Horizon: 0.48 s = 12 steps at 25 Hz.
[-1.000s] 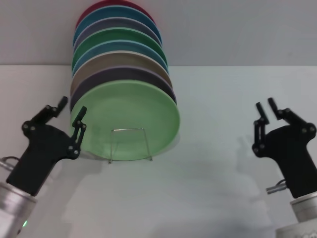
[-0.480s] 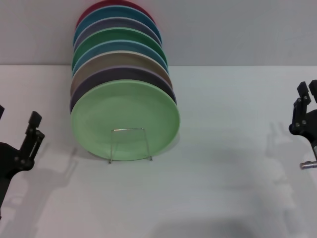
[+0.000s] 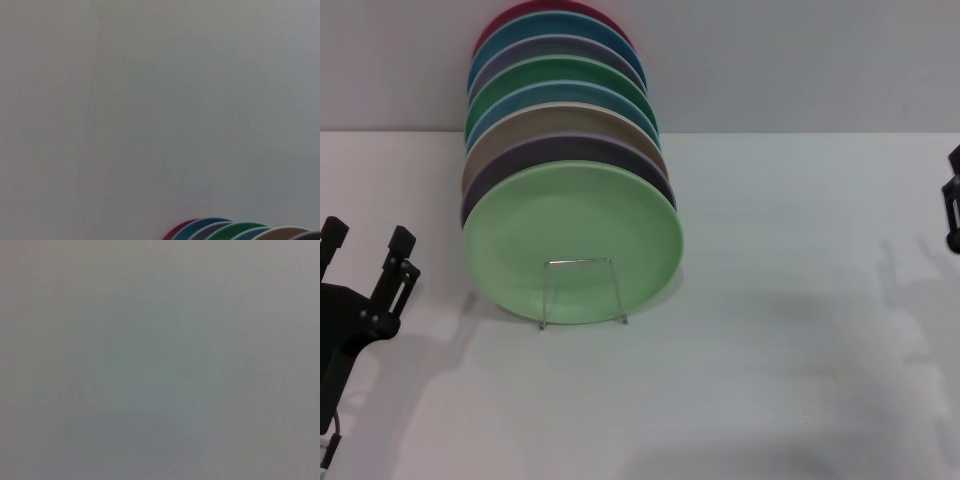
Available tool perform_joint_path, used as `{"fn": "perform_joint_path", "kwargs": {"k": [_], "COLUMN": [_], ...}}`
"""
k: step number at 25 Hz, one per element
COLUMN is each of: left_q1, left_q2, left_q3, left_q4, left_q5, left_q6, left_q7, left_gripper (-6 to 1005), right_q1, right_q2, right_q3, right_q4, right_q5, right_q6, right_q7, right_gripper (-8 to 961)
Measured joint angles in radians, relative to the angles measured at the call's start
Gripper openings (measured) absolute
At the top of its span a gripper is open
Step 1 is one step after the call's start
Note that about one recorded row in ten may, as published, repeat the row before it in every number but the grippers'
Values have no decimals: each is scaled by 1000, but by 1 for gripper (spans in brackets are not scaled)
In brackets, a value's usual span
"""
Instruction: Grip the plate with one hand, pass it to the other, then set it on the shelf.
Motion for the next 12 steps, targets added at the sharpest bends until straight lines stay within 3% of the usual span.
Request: {"fn": "perform_joint_path", "kwargs": {"k": [12], "left_q1": [-9], "left_q2": [0], "left_q3": [-90], "left_q4": [0], "left_q5": [-1], "left_q6": [-53], "left_q7": [10], "left_gripper": [699], "right_q1": [79], "right_q2": [-1], "right_q3": [50], "right_q4": [-79], "right_q5": [3], "right_q6": [57], "right_q7": [80], "right_gripper": [571]}}
